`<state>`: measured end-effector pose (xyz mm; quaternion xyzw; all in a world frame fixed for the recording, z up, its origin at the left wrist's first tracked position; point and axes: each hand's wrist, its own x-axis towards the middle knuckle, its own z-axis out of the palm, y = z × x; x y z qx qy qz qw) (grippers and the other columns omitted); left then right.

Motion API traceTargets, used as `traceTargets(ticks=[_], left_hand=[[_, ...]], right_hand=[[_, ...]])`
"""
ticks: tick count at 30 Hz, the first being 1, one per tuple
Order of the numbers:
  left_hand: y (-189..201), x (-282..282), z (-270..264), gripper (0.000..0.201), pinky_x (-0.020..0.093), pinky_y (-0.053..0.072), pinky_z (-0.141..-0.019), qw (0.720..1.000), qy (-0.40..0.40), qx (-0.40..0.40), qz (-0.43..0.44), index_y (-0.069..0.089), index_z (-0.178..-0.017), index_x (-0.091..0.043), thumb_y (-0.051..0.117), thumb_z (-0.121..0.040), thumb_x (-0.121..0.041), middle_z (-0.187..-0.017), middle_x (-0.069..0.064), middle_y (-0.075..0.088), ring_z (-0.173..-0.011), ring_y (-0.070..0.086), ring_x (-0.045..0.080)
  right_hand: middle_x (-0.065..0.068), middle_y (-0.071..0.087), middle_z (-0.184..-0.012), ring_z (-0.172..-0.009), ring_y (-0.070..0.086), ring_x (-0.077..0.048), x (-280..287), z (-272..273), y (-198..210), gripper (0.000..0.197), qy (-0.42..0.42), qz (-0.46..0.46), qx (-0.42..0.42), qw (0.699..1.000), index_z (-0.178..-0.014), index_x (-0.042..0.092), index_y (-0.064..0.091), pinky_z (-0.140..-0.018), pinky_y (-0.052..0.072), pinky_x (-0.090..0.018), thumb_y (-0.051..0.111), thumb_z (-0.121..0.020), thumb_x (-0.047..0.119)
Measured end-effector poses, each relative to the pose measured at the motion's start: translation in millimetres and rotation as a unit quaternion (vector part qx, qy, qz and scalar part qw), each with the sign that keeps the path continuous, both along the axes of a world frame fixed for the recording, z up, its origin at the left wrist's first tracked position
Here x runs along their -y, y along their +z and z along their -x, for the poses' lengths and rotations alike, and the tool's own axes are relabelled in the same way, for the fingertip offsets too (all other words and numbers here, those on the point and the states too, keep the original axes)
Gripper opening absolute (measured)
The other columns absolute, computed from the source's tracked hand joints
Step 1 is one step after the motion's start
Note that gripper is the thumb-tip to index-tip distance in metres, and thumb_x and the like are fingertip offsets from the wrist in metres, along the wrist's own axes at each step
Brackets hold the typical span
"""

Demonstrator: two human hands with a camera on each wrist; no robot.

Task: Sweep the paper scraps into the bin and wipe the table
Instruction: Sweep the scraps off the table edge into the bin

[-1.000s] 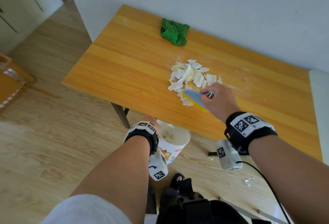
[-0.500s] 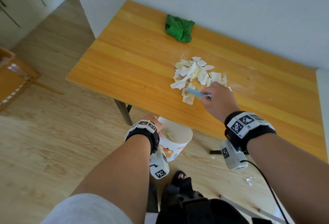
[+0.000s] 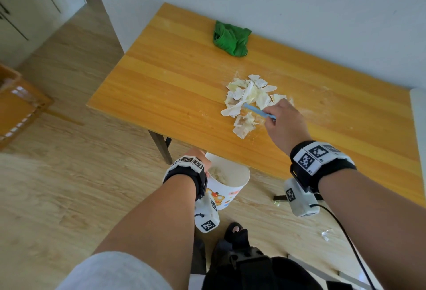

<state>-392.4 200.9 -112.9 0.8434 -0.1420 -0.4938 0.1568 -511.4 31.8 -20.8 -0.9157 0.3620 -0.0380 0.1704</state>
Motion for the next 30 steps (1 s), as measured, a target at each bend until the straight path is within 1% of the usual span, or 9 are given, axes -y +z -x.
traceTargets(ticks=[4, 8, 14, 16, 19, 22, 25, 28, 30], left_hand=[[-3, 0, -1, 0.027, 0.032, 0.054, -0.075, 1.000, 0.010, -0.010, 0.007, 0.038, -0.067, -0.021, 0.047, -0.091, -0.014, -0.085, 0.013, 0.076, -0.064, 0.062, 0.026], [-8, 1, -1, 0.032, 0.031, 0.052, -0.071, 1.000, 0.014, 0.004, 0.007, 0.033, -0.060, -0.024, 0.047, -0.088, -0.017, -0.077, 0.010, 0.072, -0.062, 0.061, 0.024], [-8, 3, 1, 0.037, 0.024, 0.054, -0.065, 0.999, 0.030, -0.012, 0.035, 0.032, -0.062, -0.024, 0.052, -0.091, -0.012, -0.070, 0.001, 0.057, -0.057, 0.058, 0.018], [-8, 4, 0, 0.031, 0.029, 0.059, -0.071, 0.999, 0.025, -0.010, 0.030, 0.037, -0.065, -0.021, 0.052, -0.091, -0.013, -0.073, 0.002, 0.062, -0.062, 0.064, 0.021], [2, 3, 0, 0.009, 0.039, 0.055, -0.085, 1.000, 0.011, -0.020, 0.008, 0.049, -0.083, -0.018, 0.046, -0.091, -0.016, -0.092, 0.012, 0.074, -0.078, 0.070, 0.031], [-1, 4, 0, 0.028, 0.039, 0.055, -0.085, 1.000, 0.003, -0.021, 0.012, 0.060, -0.116, -0.014, 0.045, -0.092, -0.015, -0.099, 0.014, 0.075, -0.077, 0.067, 0.030], [-2, 7, 1, 0.016, 0.040, 0.055, -0.086, 1.000, -0.013, -0.026, -0.004, 0.057, -0.086, -0.011, 0.044, -0.092, -0.016, -0.092, 0.014, 0.075, -0.078, 0.068, 0.031], [-5, 12, 2, 0.009, 0.033, 0.054, -0.076, 1.000, -0.002, -0.016, -0.012, 0.052, -0.088, -0.014, 0.045, -0.091, -0.018, -0.083, 0.012, 0.073, -0.072, 0.068, 0.030], [-13, 16, 4, 0.003, 0.034, 0.053, -0.080, 0.999, 0.006, -0.024, -0.021, 0.046, -0.088, -0.023, 0.048, -0.086, -0.020, -0.085, 0.012, 0.075, -0.073, 0.069, 0.029]], right_hand=[[0.002, 0.048, -0.090, -0.071, 0.050, -0.019, -3, 1, -1, 0.025, 0.012, -0.006, -0.028, 1.000, -0.105, 0.012, 0.072, -0.057, 0.036, -0.023, 0.053, -0.089, 0.015], [0.007, 0.051, -0.081, -0.071, 0.051, -0.016, -4, 5, 0, 0.019, 0.012, -0.014, -0.032, 0.999, -0.087, 0.015, 0.076, -0.052, 0.032, -0.019, 0.057, -0.083, 0.017], [-0.003, 0.066, -0.082, -0.064, 0.059, -0.024, 2, 6, 7, 0.019, -0.037, -0.020, -0.021, 0.999, -0.081, 0.013, 0.077, -0.051, 0.048, -0.029, 0.059, -0.082, 0.016], [-0.003, 0.067, -0.072, -0.054, 0.055, -0.020, 0, 6, 4, 0.018, -0.025, -0.035, -0.060, 0.997, -0.072, 0.015, 0.074, -0.046, 0.041, -0.023, 0.058, -0.080, 0.016], [-0.002, 0.064, -0.066, -0.048, 0.047, -0.015, -9, 6, -1, 0.019, 0.003, -0.082, -0.082, 0.993, -0.064, 0.021, 0.068, -0.043, 0.032, -0.020, 0.057, -0.079, 0.015], [0.003, 0.063, -0.073, -0.061, 0.054, -0.019, -16, 2, 1, 0.018, 0.023, -0.127, -0.075, 0.989, -0.075, 0.019, 0.076, -0.050, 0.043, -0.026, 0.059, -0.080, 0.015], [0.011, 0.059, -0.074, -0.070, 0.056, -0.016, -17, 1, 6, 0.018, 0.022, -0.156, -0.052, 0.986, -0.078, 0.011, 0.077, -0.058, 0.047, -0.027, 0.059, -0.081, 0.012], [0.014, 0.057, -0.075, -0.069, 0.056, -0.016, -10, 5, 9, 0.018, 0.009, -0.143, -0.023, 0.989, -0.080, 0.010, 0.076, -0.054, 0.043, -0.021, 0.058, -0.082, 0.010], [0.009, 0.059, -0.077, -0.070, 0.058, -0.022, -1, 10, 13, 0.017, -0.018, -0.112, -0.002, 0.993, -0.081, 0.009, 0.075, -0.054, 0.043, -0.024, 0.058, -0.083, 0.011]])
